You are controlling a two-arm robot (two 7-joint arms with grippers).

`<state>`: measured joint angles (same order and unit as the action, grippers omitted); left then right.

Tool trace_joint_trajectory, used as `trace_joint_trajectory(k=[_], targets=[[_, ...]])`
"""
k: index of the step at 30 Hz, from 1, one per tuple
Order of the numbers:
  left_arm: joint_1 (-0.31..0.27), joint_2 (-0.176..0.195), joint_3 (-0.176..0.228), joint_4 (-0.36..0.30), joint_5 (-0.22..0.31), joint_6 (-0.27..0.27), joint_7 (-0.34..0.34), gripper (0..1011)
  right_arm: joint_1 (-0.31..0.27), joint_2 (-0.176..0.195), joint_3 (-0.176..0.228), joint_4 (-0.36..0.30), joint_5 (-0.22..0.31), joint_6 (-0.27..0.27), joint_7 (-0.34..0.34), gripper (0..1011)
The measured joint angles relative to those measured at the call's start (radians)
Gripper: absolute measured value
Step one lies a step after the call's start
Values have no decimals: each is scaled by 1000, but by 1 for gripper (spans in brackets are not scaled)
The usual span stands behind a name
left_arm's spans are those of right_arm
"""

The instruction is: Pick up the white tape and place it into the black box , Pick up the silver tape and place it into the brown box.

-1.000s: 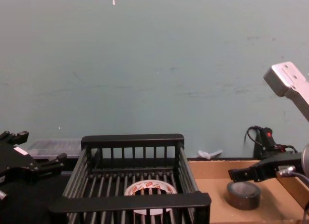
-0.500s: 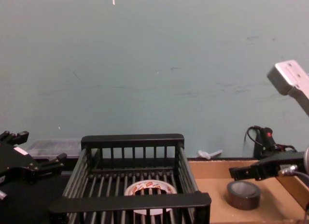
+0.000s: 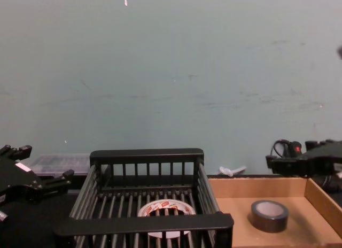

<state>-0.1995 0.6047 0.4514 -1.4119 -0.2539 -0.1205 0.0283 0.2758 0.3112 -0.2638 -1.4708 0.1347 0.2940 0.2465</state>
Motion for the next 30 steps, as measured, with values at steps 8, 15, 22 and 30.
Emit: trace_joint_trajectory(k=[8, 15, 22, 30], targets=[[0, 0, 0, 0, 0, 0, 0, 1001, -115, -2, 39, -55, -13, -181, -19, 1002], [0, 0, 0, 0, 0, 0, 0, 1001, -172, -15, 55, -60, -39, -289, -30, 1002], [0, 0, 0, 0, 0, 0, 0, 1002, -182, -23, 61, -56, -50, -298, -35, 1002], [0, 0, 0, 0, 0, 0, 0, 1001, -181, -21, 60, -57, -50, -298, -34, 1002]])
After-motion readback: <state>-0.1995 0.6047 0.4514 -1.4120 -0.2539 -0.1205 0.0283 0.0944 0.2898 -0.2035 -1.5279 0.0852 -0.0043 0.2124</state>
